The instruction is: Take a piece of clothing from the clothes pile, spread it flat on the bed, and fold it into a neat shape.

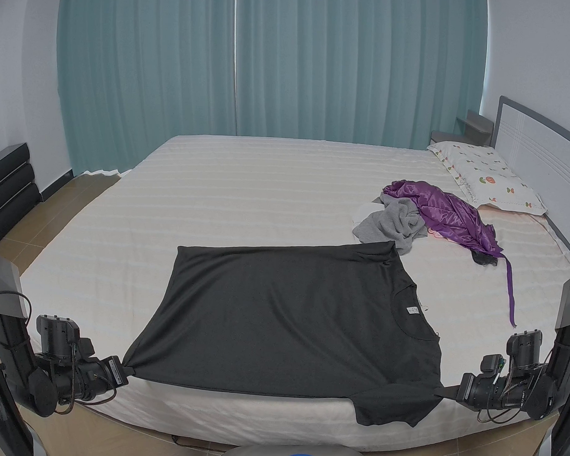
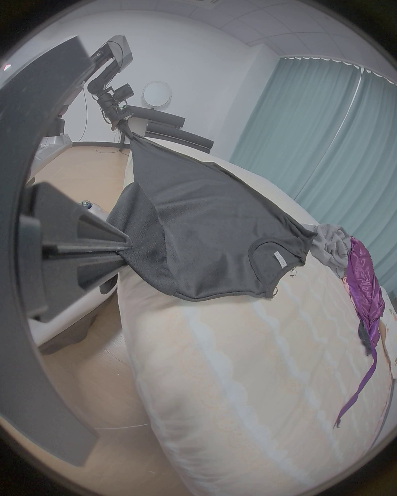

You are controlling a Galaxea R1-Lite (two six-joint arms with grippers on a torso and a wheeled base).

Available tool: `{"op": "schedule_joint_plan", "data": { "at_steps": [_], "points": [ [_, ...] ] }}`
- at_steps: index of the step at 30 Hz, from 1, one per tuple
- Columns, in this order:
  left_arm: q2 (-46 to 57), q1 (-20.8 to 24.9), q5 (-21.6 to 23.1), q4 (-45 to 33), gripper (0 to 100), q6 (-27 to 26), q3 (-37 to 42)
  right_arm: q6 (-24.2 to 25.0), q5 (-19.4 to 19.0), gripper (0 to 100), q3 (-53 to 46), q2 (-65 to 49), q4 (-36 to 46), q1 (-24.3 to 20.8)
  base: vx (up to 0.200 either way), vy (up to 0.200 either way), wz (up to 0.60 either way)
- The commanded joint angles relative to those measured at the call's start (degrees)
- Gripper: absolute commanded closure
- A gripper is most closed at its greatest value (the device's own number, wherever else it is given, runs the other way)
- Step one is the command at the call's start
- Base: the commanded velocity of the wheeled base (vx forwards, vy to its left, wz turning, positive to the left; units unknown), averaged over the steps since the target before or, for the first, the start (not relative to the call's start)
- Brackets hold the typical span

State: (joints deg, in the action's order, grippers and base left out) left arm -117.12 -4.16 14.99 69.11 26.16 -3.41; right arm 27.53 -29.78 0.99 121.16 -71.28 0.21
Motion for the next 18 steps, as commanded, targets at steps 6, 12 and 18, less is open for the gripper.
{"op": "schedule_joint_plan", "data": {
  "at_steps": [6, 12, 18],
  "points": [
    [0.22, -0.06, 0.03, 0.50, 100, -2.25, 3.33, -0.81, 0.07, 100, -0.99, -4.80, 3.69, 0.06, 0.000, 0.000, 0.00],
    [0.31, 0.03, 0.03, -0.03, 100, -2.25, 3.41, -2.74, -0.10, 100, -0.99, -9.37, 10.90, 0.14, 0.000, 0.000, 0.00],
    [1.45, 0.03, 0.03, -1.17, 100, -2.25, 3.41, -4.06, -0.10, 100, -0.99, -13.32, 15.64, 1.20, 0.000, 0.000, 0.00]
  ]
}}
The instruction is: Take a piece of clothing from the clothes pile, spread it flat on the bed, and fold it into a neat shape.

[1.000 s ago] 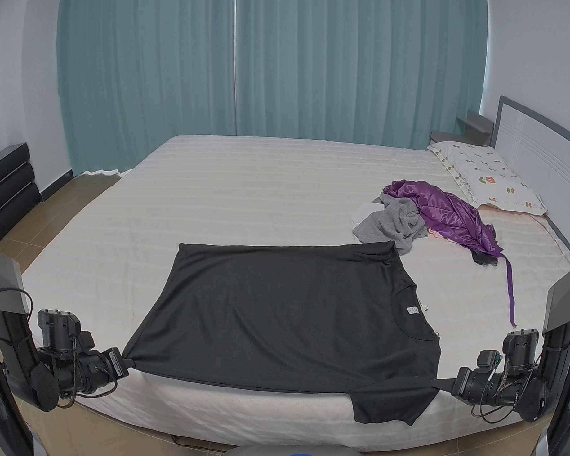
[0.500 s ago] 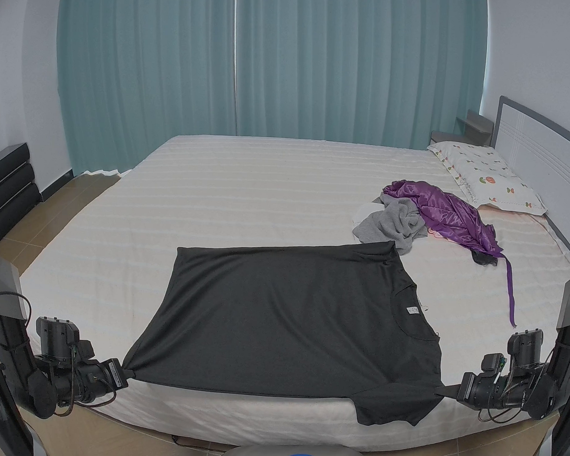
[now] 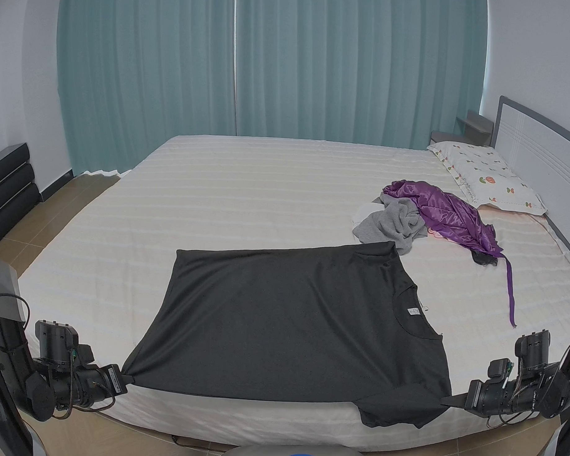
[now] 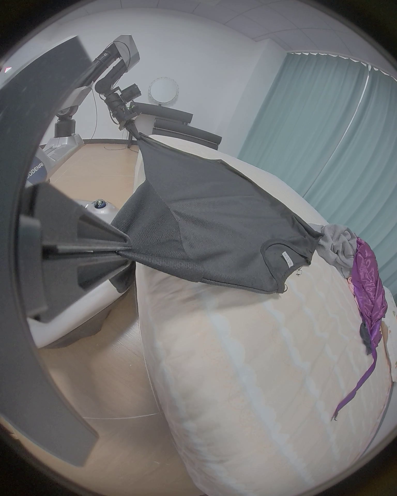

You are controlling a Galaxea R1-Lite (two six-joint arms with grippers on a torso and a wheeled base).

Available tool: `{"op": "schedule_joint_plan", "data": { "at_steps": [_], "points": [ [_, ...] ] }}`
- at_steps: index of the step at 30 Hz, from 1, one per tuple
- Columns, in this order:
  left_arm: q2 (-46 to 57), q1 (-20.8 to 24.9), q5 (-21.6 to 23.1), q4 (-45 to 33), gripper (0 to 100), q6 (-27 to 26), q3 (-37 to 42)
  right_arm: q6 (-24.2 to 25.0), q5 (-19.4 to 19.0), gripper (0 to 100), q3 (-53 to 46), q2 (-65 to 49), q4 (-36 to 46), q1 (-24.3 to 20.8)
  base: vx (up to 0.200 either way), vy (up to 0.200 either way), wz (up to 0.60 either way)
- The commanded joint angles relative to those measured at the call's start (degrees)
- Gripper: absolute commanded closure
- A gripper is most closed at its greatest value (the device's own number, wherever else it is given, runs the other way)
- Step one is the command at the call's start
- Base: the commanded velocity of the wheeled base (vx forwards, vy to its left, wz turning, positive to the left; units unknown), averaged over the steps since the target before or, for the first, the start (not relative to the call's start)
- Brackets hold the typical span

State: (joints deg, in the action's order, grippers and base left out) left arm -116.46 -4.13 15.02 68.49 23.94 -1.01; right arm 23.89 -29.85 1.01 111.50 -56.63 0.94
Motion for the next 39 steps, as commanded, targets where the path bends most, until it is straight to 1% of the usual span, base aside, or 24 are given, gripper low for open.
{"op": "schedule_joint_plan", "data": {
  "at_steps": [1, 4, 5, 7, 14, 22, 29, 35, 39],
  "points": [
    [2.02, 0.00, 0.01, -1.95, 100, -0.12, 1.01, -1.04, -0.03, 100, -1.01, -4.88, 2.57, 0.47, 0.000, 0.000, 0.00],
    [3.08, 0.00, 0.01, -3.18, 100, -0.21, 1.01, -1.39, -0.03, 100, -1.01, -5.67, 3.54, 0.47, 0.000, 0.000, 0.00],
    [5.36, 0.09, 0.10, -5.21, 100, -0.21, 1.01, -1.83, -0.03, 100, -1.01, -6.82, 4.86, 0.47, 0.000, 0.000, 0.00],
    [6.33, 0.09, 0.10, -6.08, 100, -0.21, 1.01, -1.92, -0.03, 100, -1.01, -7.43, 5.65, 0.47, 0.000, 0.000, 0.00],
    [6.95, 0.09, 0.10, -7.75, 100, -0.30, 1.01, -2.18, -0.03, 100, -1.01, -9.89, 8.29, 0.47, 0.000, 0.000, 0.00],
    [9.32, 0.09, 0.19, -11.45, 100, -0.39, 1.01, -3.94, -0.03, 100, -1.01, -11.74, 12.24, 0.91, 0.000, 0.000, 0.00],
    [9.85, 0.09, 0.10, -12.68, 100, -0.48, 1.01, -5.35, -0.03, 100, -1.01, -14.64, 16.11, 1.26, 0.000, 0.000, 0.00],
    [11.34, 0.09, 0.10, -16.72, 100, -3.82, 1.01, -7.46, -0.03, 100, -1.01, -16.92, 20.06, 1.35, 0.000, 0.000, 0.00],
    [12.39, 0.09, 0.01, -17.86, 100, -3.90, 1.01, -7.81, -0.03, 100, -1.01, -17.45, 20.77, 1.43, 0.000, 0.000, 0.00]
  ]
}}
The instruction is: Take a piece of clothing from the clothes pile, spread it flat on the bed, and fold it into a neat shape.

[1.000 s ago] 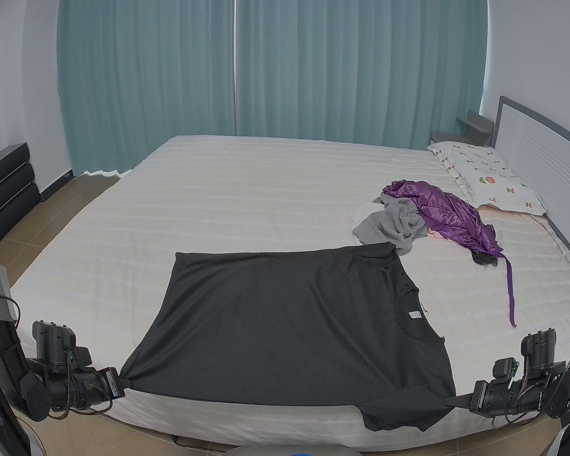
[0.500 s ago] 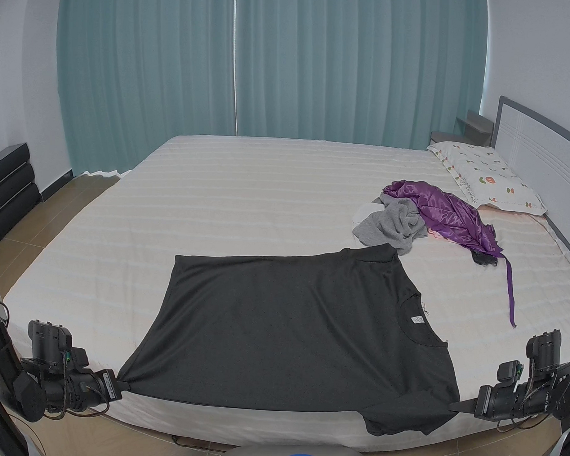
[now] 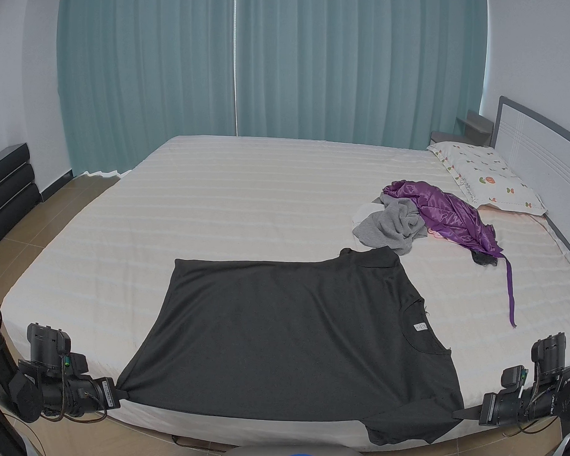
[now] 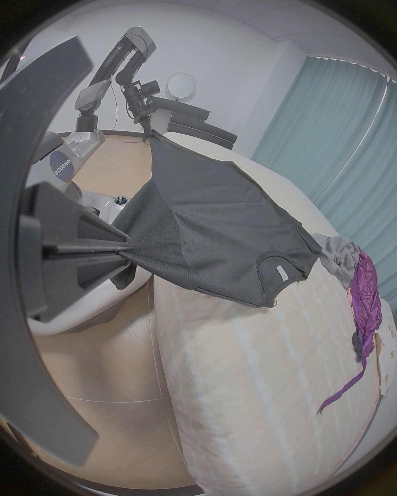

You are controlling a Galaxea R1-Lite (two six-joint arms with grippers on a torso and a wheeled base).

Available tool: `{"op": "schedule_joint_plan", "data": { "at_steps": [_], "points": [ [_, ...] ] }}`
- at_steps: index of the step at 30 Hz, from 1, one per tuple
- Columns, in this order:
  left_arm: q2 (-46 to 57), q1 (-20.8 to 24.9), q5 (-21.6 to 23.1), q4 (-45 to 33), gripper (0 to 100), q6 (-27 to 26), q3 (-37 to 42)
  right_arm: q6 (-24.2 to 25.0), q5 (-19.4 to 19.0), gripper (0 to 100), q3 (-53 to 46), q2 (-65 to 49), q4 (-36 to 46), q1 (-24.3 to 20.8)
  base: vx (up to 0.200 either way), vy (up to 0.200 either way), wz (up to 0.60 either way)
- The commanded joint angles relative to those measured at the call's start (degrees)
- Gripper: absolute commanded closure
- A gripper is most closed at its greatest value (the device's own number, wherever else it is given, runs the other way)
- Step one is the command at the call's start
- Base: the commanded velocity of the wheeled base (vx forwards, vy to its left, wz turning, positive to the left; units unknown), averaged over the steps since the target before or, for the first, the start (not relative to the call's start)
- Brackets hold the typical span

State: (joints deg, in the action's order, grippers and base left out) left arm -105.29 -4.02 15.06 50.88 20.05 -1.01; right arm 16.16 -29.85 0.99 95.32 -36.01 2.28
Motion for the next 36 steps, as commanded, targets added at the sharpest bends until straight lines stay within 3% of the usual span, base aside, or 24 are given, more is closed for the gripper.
{"op": "schedule_joint_plan", "data": {
  "at_steps": [1, 14, 28, 36],
  "points": [
    [1.84, -0.02, -0.11, -0.96, 100, -0.01, 1.01, -0.08, -0.03, 100, -0.99, -1.36, 0.33, 0.18, 0.000, 0.000, 0.00],
    [7.91, -0.02, -0.20, -9.14, 100, -2.56, 1.01, -3.42, 0.15, 100, -0.99, -4.97, 5.34, 1.24, 0.000, 0.000, 0.00],
    [7.73, 0.07, -2.66, -9.31, 100, -2.12, -5.49, -2.45, 0.85, 100, 3.67, -4.44, 4.28, 1.15, 0.000, 0.000, 0.00],
    [7.47, 0.16, -2.66, -9.57, 100, -0.72, -11.73, 4.49, 0.94, 100, 12.55, -3.12, 4.37, 0.18, 0.000, 0.000, 0.00]
  ]
}}
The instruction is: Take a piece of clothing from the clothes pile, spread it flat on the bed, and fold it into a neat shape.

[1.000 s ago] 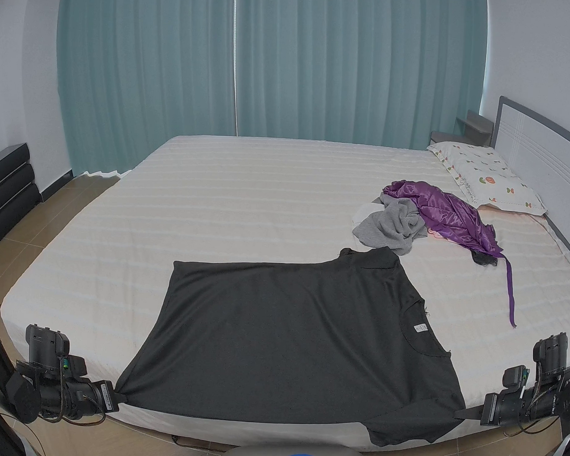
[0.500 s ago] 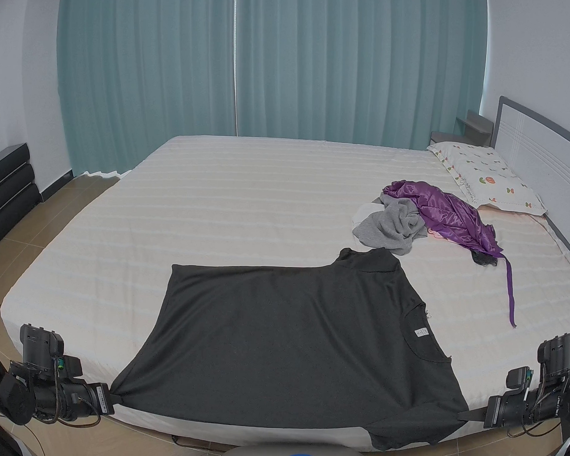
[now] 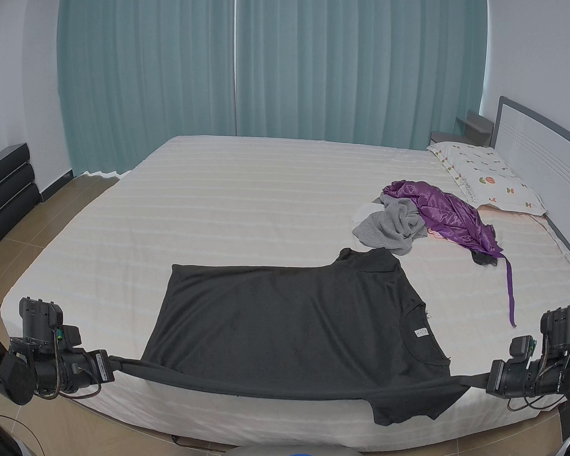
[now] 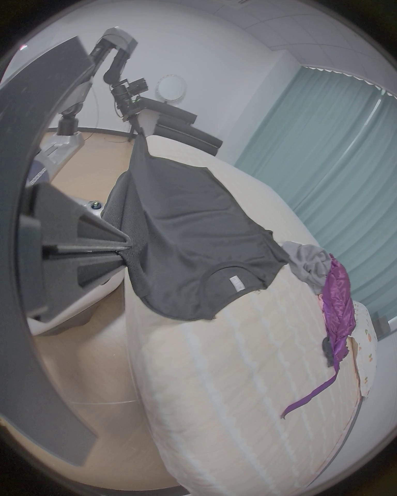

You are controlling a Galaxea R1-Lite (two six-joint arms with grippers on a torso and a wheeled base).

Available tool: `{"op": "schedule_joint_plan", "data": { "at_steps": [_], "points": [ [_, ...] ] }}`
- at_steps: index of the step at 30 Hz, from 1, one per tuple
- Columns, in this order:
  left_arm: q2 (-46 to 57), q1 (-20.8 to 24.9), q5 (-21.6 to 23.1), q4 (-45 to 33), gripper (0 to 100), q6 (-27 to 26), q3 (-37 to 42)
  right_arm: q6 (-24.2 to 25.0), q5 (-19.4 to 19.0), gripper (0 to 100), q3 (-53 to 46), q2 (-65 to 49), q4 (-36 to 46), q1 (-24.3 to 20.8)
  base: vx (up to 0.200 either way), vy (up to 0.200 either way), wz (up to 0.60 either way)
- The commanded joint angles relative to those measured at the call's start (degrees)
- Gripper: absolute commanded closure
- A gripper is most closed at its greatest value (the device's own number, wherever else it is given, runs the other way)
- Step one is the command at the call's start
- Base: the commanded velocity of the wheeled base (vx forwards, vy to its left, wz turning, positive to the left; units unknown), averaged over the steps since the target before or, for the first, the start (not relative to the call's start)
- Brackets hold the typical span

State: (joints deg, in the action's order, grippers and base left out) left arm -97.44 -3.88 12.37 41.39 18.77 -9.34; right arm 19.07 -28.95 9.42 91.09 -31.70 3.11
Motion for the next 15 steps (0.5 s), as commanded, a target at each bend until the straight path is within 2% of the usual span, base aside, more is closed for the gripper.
{"op": "schedule_joint_plan", "data": {
  "at_steps": [1, 7, 15],
  "points": [
    [-0.56, 0.19, 0.02, -0.25, 100, 1.09, -4.55, 1.59, 0.30, 100, 4.90, 1.55, -0.03, -0.65, 0.000, 0.000, 0.00],
    [-1.70, 1.86, -0.24, -5.62, 100, 4.34, -10.35, 1.32, 3.20, 100, 8.15, 5.59, -0.03, -0.74, 0.000, 0.000, 0.00],
    [-4.25, 3.26, -0.51, -10.71, 100, 4.61, -16.24, 1.41, 3.46, 100, 12.37, 9.72, -0.03, -0.74, 0.000, 0.000, 0.00]
  ]
}}
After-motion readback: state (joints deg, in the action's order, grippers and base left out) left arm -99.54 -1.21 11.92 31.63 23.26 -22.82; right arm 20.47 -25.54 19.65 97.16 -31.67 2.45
